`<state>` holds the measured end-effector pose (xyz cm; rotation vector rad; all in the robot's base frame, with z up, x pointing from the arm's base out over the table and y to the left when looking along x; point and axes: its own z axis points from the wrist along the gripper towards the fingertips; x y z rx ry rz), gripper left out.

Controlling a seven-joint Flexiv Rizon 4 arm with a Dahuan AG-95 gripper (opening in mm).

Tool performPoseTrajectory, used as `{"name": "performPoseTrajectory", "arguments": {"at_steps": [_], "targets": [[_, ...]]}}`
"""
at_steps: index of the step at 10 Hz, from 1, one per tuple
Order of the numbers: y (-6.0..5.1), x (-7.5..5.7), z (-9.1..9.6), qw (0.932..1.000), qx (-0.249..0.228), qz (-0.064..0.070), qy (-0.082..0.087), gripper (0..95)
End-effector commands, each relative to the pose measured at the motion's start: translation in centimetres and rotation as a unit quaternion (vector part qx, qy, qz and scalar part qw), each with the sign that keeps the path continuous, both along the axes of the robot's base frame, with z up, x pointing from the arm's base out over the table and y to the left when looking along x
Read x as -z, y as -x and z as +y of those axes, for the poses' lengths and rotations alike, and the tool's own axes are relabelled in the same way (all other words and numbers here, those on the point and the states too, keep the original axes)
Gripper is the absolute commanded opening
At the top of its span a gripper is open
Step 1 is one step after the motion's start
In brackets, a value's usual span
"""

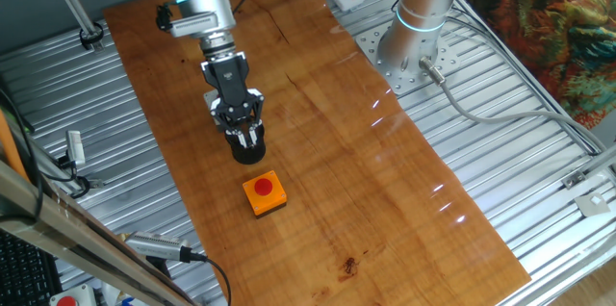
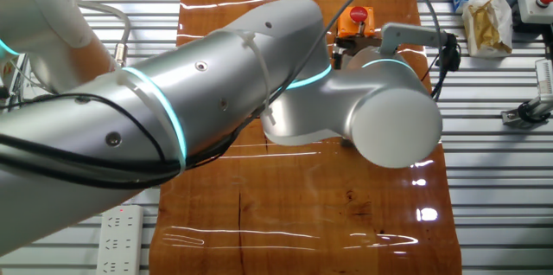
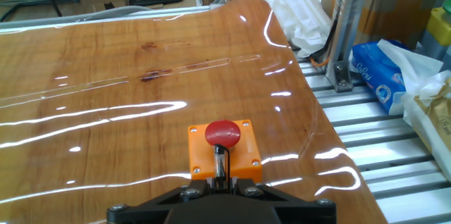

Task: Put the pen into the pen holder

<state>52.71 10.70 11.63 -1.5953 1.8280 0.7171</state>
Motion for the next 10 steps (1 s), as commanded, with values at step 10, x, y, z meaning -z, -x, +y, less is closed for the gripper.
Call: {"name": "performPoseTrajectory", "arguments": {"at_steps": [10], "targets": [[0.8, 0.6, -1.2, 0.9998, -0.011, -0.011, 0.006, 0.0]]}}
